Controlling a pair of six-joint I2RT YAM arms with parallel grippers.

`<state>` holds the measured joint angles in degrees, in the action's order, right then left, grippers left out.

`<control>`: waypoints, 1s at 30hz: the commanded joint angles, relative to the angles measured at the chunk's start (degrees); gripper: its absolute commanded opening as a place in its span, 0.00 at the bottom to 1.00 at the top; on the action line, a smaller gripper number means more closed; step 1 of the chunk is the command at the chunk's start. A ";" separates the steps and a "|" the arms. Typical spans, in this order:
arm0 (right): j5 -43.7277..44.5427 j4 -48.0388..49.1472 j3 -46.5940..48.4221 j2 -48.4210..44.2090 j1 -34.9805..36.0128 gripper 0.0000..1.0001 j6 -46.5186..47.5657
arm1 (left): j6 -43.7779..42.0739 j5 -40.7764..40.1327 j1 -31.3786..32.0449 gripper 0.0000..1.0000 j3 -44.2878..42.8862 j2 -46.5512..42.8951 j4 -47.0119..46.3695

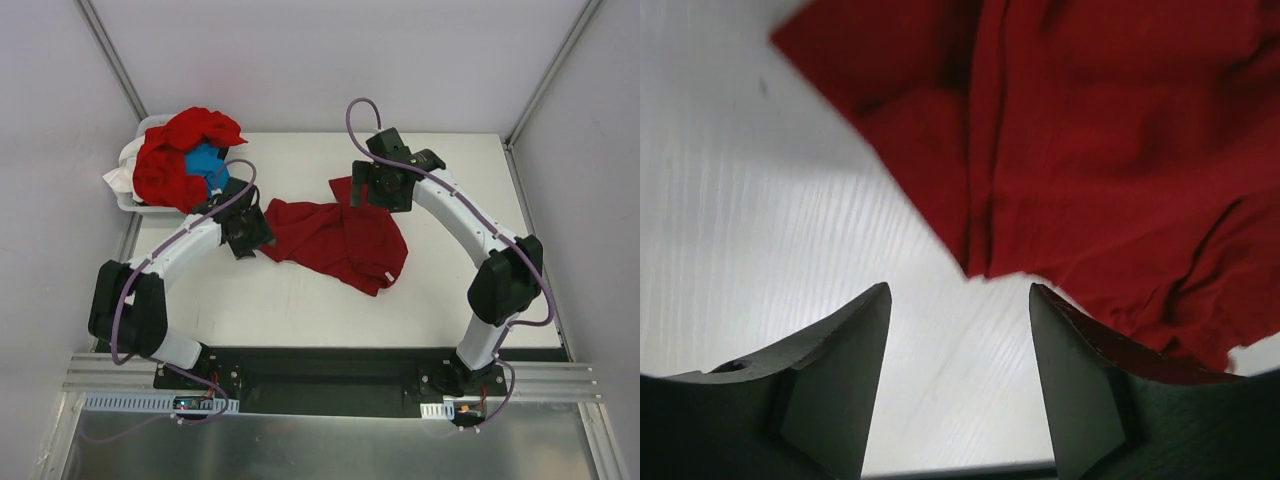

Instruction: Fold and stack the t-shirts

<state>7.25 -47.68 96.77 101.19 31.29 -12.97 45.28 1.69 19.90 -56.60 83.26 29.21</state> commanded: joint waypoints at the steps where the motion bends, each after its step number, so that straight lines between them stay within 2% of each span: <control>1: 0.93 -2.59 0.97 -0.37 0.27 0.95 0.23 | -3.61 -0.48 -3.72 0.57 -8.16 6.46 -8.19; 4: 1.28 -2.59 0.61 -0.20 0.26 0.96 0.75 | -4.67 1.47 -4.43 0.55 -9.84 10.25 -11.01; 10: 1.90 -2.68 1.14 0.76 -0.09 0.96 1.11 | -5.37 -0.99 -5.13 0.53 -10.99 14.11 -11.98; 18: 1.63 -2.68 2.02 2.17 -1.58 0.96 1.72 | -5.55 2.70 -5.40 0.47 -10.73 17.72 -16.64; 22: 0.40 -1.02 3.07 3.58 -4.21 0.96 1.81 | -5.64 3.67 -5.40 0.38 -9.58 18.25 -18.31; 25: 0.31 1.00 6.23 6.12 -6.23 0.96 2.95 | -6.25 4.02 -5.40 0.18 -9.32 18.08 -19.63; 26: 0.66 1.36 7.45 7.35 -6.67 0.96 3.47 | -6.25 4.02 -5.40 0.00 -9.32 17.99 -19.89; 30: 0.84 3.81 13.26 13.41 -8.52 0.96 6.64 | -7.48 4.72 -5.40 0.00 -8.80 16.23 -20.33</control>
<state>7.70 -47.86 104.44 110.43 24.10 -9.87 39.48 4.69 14.90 -65.65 101.47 10.85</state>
